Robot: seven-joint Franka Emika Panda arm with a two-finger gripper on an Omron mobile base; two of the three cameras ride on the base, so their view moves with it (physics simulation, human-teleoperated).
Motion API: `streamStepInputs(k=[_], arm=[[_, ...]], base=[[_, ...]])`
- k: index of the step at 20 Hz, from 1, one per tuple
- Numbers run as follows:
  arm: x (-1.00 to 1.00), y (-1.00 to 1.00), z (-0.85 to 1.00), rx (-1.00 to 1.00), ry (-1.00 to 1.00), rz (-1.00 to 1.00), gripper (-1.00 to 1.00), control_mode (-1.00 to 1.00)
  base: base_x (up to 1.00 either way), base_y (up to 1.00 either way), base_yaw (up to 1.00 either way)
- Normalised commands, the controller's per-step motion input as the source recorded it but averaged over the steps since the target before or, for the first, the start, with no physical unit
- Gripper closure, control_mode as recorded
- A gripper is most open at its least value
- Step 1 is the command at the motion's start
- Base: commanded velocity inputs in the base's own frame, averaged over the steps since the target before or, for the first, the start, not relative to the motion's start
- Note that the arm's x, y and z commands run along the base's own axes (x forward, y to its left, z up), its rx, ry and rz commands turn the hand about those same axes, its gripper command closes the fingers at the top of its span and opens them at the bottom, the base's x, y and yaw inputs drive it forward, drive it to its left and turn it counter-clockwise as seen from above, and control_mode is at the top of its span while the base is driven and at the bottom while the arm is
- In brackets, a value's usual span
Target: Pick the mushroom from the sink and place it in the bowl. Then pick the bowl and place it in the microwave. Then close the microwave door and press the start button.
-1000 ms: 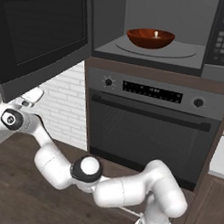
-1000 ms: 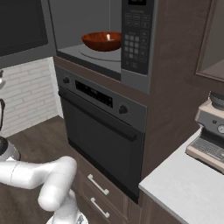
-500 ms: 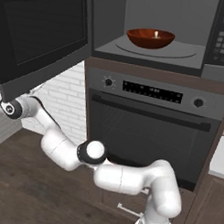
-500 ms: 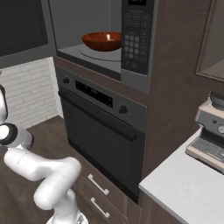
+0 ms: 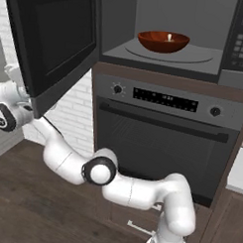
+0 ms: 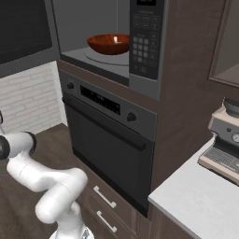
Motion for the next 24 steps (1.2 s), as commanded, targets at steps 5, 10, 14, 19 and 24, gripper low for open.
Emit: streamStepInputs(k=[5, 10, 14, 19, 24], arm=[[-0.73, -0.72, 0.29, 0.37, -0.49, 0.28, -1.0, -1.0], [-0.63, -1.0, 0.56, 0.29, -0.29, 0.38, -1.0, -1.0], [-0.59, -1.0, 0.56, 0.25, -0.26, 0.39, -1.0, -1.0], [-0.05, -1.0, 0.1, 0.2, -0.1, 0.39, -1.0, -1.0], [0.84, -0.92, -0.45, 0.11, 0.0, 0.41, -1.0, -1.0]], base=[[0.0, 0.0, 0.0], [0.0, 0.0, 0.0], [0.0, 0.0, 0.0], [0.0, 0.0, 0.0], [0.0, 0.0, 0.0]])
